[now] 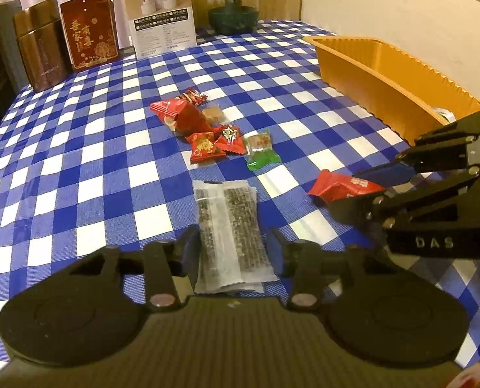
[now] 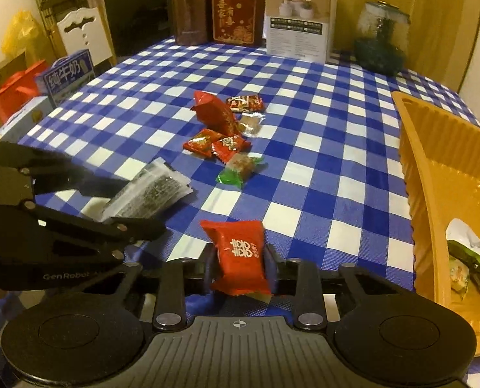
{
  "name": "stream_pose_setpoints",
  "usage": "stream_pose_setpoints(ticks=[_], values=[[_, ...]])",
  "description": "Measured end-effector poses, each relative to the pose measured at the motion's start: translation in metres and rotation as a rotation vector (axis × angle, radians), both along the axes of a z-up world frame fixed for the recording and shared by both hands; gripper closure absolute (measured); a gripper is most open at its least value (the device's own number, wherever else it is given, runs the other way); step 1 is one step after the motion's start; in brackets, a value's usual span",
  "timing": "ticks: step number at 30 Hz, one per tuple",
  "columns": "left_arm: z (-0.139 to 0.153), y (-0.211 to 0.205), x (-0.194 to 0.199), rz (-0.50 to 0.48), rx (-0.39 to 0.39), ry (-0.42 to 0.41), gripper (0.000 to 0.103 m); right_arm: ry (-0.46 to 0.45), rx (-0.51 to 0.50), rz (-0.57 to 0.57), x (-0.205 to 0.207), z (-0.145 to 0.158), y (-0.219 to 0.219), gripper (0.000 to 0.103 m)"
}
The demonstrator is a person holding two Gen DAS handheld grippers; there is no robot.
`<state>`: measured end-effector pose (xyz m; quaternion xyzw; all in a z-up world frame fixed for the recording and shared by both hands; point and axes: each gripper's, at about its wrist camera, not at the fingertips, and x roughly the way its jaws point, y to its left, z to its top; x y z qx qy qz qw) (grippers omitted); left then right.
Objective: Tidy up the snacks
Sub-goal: 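Grasp the clear seed bag with the left gripper while the right gripper grasps a red candy packet, then carry the seed bag and red candy packet over the orange tray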
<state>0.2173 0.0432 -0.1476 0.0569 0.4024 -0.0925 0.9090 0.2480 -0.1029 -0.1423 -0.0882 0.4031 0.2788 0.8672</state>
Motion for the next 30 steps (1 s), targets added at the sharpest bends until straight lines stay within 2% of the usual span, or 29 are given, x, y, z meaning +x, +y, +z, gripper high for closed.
stream_pose_setpoints(ticks=[6, 14, 22, 30], values=[[0.001, 0.001, -0.004, 0.017, -0.011, -0.003, 0.069, -0.004, 0.047, -0.047, 0.001, 0.005, -0.008, 0.076], [0.004, -0.003, -0.016, 0.078, -0.041, 0.012, 0.069, 0.002, 0.093, -0.103, -0.001, 0.009, -0.022, 0.076], [0.015, -0.011, -0.042, 0.138, -0.082, 0.049, 0.069, 0.033, 0.129, -0.199, -0.031, 0.013, -0.041, 0.077], [0.047, -0.027, -0.071, 0.154, -0.14, 0.039, 0.069, 0.022, 0.16, -0.272, -0.07, 0.039, -0.065, 0.076]])
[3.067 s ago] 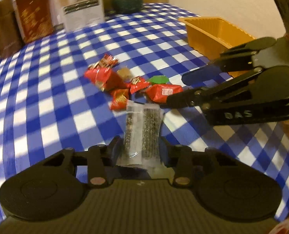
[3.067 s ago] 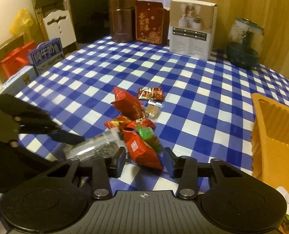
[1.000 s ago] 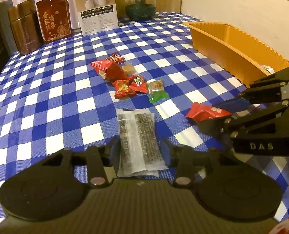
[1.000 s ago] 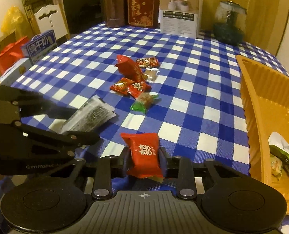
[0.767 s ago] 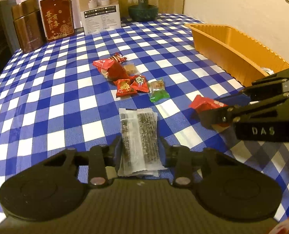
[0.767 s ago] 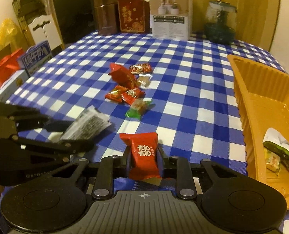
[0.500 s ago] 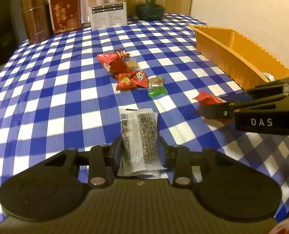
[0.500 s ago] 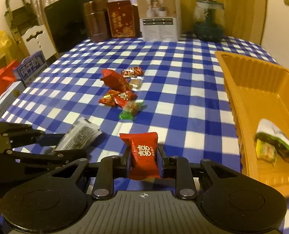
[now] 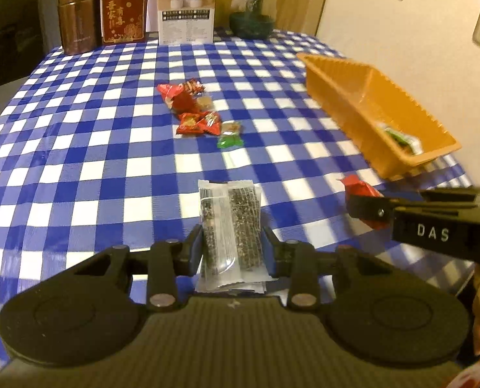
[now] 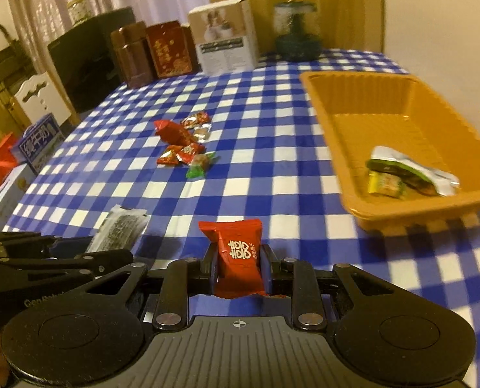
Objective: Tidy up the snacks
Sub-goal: 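Carry the seed bag and red candy packet over the orange tray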
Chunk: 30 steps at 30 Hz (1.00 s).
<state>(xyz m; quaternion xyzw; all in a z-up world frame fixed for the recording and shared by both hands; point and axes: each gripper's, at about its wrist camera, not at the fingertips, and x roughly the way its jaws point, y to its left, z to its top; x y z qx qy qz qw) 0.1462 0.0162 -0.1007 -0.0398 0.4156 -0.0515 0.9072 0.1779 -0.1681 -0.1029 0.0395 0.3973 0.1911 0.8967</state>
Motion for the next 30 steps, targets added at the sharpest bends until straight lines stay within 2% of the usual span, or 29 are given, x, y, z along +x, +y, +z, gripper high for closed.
stream_pose_setpoints(ticks=[4, 13, 30], values=[[0.019, -0.007, -0.009, 0.01, -0.023, -0.021, 0.069, -0.024, 0.003, -0.042, -0.019, 0.02, -0.012, 0.076], [0.056, -0.033, -0.012, -0.024, -0.016, -0.066, 0.069, -0.054, -0.009, -0.134, -0.038, 0.059, -0.039, 0.076], [0.094, -0.095, 0.013, -0.139, -0.056, -0.122, 0.07, -0.137, 0.005, -0.272, -0.025, 0.104, -0.105, 0.076]])
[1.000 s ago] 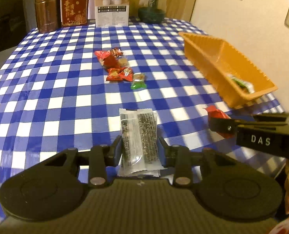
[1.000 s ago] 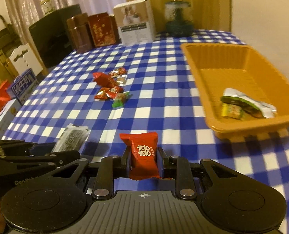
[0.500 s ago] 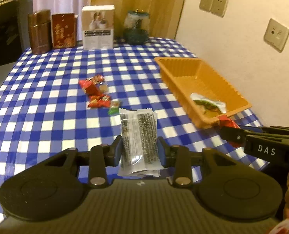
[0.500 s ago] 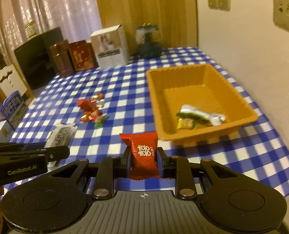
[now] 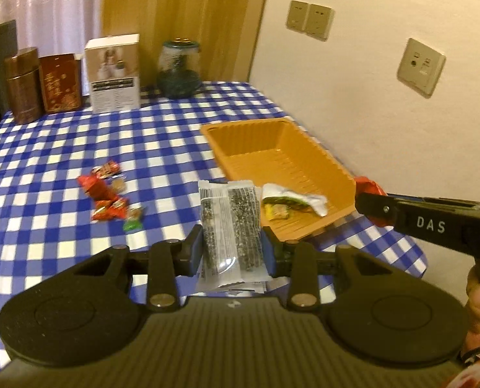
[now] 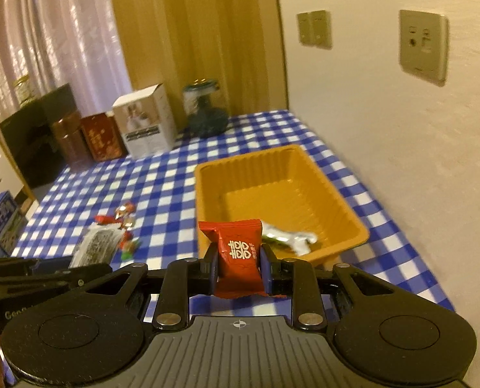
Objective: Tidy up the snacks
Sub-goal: 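Carry the seed bag and red candy packet over the orange tray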
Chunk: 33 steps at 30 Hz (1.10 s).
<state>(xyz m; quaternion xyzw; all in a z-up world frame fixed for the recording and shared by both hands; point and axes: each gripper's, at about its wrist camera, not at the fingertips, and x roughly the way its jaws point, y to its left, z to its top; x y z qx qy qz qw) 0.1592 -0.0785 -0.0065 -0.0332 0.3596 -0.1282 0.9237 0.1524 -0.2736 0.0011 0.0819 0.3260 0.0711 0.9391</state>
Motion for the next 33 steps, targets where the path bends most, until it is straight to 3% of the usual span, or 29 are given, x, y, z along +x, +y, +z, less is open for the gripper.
stream_pose_setpoints(ticks=[15, 33], values=[[0.0, -0.053, 0.046, -0.06, -0.01, 0.016, 0.069, 0.013, 0.027, -0.052, 0.041, -0.002, -0.05, 0.076], [-0.012, -0.084, 0.096, -0.077, -0.013, 0.033, 0.069, 0.03, 0.027, -0.053, 0.088, -0.009, -0.066, 0.076]])
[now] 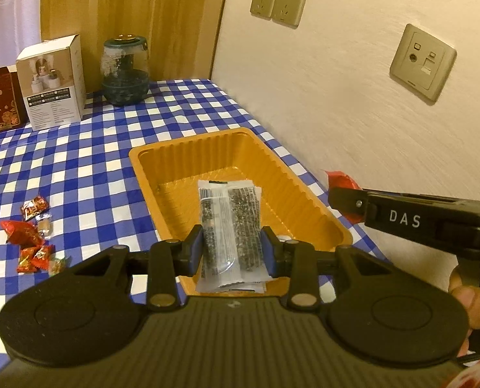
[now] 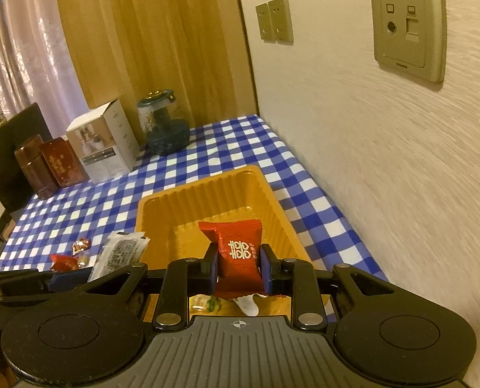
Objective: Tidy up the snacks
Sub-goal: 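Carry the seed bag and red candy packet over the orange tray, then open the left gripper to drop the seed bag into the tray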
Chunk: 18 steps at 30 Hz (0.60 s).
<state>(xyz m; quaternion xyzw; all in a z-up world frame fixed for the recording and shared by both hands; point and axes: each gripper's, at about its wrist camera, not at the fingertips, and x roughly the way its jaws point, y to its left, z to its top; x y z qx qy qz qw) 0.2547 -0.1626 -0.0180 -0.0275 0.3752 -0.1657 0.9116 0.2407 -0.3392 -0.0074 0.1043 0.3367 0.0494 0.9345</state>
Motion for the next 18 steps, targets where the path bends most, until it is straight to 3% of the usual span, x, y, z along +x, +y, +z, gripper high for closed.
stream_pose_setpoints(ticks=[13, 15, 18], values=[[-0.017, -0.007, 0.027, -0.003, -0.001, 0.015, 0.068, 0.025, 0.018, -0.028, 0.018, -0.015, -0.007, 0.076], [-0.021, -0.008, 0.03, 0.005, -0.001, 0.011, 0.058, 0.03, 0.022, -0.03, 0.018, -0.017, -0.008, 0.076], [-0.022, -0.006, 0.031, 0.003, -0.007, 0.004, 0.058, 0.034, 0.026, -0.033, 0.018, -0.018, -0.007, 0.076]])
